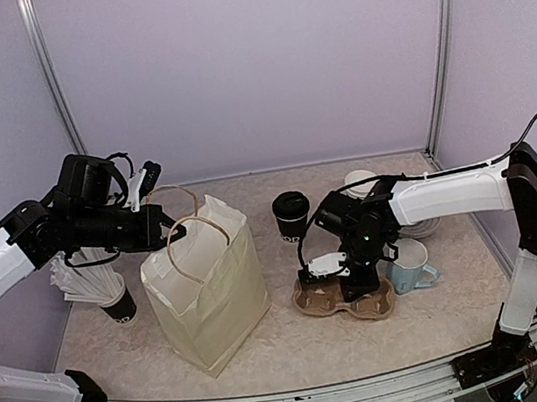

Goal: Pack the takeout coffee

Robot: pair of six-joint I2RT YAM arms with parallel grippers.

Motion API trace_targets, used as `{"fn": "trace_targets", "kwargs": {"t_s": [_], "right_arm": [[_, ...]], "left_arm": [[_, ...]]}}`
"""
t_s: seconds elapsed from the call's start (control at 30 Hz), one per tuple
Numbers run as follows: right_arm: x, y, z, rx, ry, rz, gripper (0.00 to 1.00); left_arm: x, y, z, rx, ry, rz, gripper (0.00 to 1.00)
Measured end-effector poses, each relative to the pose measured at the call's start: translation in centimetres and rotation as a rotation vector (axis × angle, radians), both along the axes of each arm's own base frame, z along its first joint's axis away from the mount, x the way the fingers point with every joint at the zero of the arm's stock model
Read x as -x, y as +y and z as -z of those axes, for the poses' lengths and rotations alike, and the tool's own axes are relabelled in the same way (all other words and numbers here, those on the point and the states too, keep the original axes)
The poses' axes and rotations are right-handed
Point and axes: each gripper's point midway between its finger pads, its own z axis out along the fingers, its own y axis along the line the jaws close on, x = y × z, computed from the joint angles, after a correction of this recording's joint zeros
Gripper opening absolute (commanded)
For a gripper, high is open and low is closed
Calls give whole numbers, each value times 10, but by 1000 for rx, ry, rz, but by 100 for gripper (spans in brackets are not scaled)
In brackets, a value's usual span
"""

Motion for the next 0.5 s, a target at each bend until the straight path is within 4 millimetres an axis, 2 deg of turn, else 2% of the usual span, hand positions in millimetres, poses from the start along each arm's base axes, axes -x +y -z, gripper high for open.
{"fn": "trace_targets", "kwargs": {"t_s": [0.1,0.27,0.5], "right_arm": [[-2,-3,-3,5,-38,-56,30],[-3,-5,-6,10,-61,-91,42],[1,-1,-2,-8,-23,-64,43]], "left_arm": [[0,0,0,0,-3,1,0],[-1,-1,1,2,-5,1,0],[-1,-1,1,4,-7,2,0]]}}
